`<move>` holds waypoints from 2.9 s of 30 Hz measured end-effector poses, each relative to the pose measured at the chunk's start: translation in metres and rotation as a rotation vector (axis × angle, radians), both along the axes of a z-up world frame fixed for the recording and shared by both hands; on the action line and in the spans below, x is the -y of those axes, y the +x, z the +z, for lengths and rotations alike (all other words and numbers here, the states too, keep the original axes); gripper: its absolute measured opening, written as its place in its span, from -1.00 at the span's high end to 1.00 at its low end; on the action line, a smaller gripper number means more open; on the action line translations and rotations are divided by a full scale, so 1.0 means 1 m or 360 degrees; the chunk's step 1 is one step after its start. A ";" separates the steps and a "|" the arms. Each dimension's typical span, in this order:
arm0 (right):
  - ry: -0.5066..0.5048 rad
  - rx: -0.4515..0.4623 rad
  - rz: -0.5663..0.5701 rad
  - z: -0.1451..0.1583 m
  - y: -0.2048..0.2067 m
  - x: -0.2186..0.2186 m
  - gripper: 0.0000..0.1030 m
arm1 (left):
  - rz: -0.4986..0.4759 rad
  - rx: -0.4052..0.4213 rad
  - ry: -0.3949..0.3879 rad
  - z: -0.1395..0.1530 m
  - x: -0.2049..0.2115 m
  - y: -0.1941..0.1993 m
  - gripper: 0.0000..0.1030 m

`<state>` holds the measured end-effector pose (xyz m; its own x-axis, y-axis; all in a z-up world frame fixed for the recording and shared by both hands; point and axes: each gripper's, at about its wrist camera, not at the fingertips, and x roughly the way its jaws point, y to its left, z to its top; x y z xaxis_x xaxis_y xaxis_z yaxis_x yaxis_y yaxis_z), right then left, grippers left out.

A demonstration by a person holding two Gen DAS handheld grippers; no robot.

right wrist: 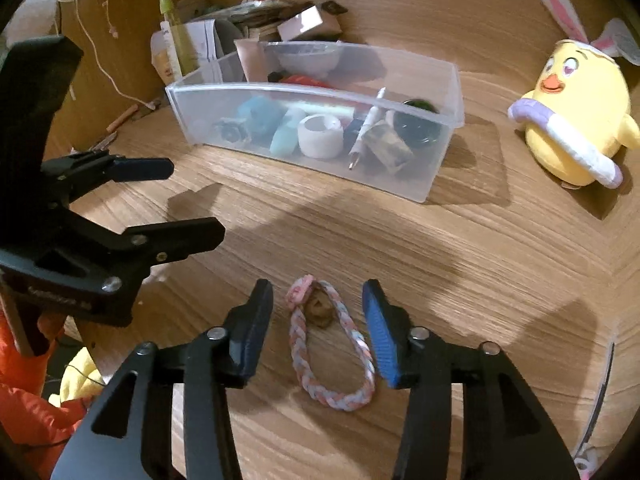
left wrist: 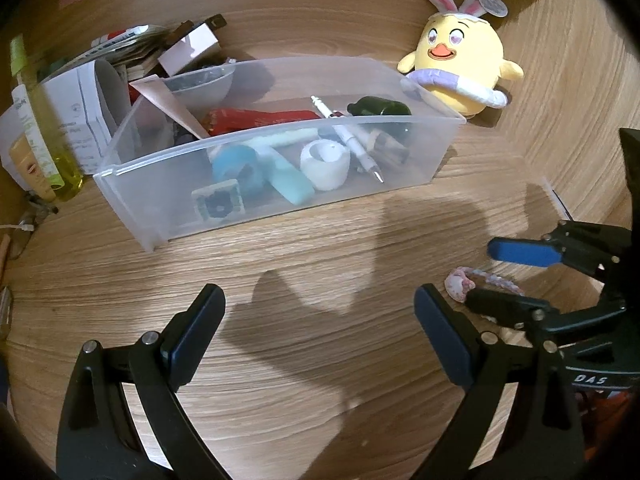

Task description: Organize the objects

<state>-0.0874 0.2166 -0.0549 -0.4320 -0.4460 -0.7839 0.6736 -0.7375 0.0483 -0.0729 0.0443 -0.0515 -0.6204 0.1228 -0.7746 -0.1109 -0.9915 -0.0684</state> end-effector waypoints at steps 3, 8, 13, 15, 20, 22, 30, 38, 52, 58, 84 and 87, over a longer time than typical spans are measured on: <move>-0.0026 -0.0014 -0.0035 0.004 0.003 -0.009 0.19 | -0.0015 0.0005 0.0002 0.000 -0.004 -0.001 -0.87; -0.0049 0.0020 -0.0049 0.003 0.008 -0.014 0.73 | -0.0079 0.0002 0.0008 -0.001 -0.016 -0.001 -0.87; -0.0016 0.0059 -0.0029 -0.006 0.006 -0.007 0.74 | -0.0135 -0.0008 0.0024 0.000 -0.023 0.004 -0.86; -0.0022 0.0067 -0.0026 -0.006 0.005 -0.006 0.74 | -0.0157 -0.0007 0.0038 0.001 -0.024 0.007 -0.75; 0.0016 0.0031 -0.0012 -0.006 0.000 0.002 0.73 | -0.0205 0.0057 0.0073 -0.004 -0.024 0.009 -0.39; 0.0020 0.0027 0.0010 -0.006 -0.003 0.005 0.73 | -0.0214 0.0092 0.0092 -0.008 -0.023 0.008 -0.30; -0.0037 0.0070 0.0033 -0.009 -0.009 0.010 0.77 | -0.0241 0.0133 0.0147 -0.007 -0.025 0.004 -0.23; -0.0152 0.0048 -0.0074 0.007 -0.006 -0.015 0.78 | -0.0313 0.0168 0.0104 -0.008 -0.047 -0.013 -0.23; -0.0248 -0.0039 -0.0234 0.030 -0.010 -0.054 0.77 | -0.0345 0.0082 -0.0067 -0.010 -0.068 -0.021 0.79; -0.0266 -0.0049 -0.0227 0.032 -0.013 -0.050 0.77 | -0.0260 0.0033 -0.0042 -0.001 -0.056 -0.016 0.79; -0.0320 -0.0265 -0.0174 0.079 -0.031 -0.008 0.77 | 0.0105 -0.0389 0.0044 0.092 0.030 -0.020 0.79; -0.0335 -0.0289 -0.0168 0.085 -0.036 -0.002 0.77 | 0.0140 -0.0417 0.0058 0.098 0.037 -0.025 0.79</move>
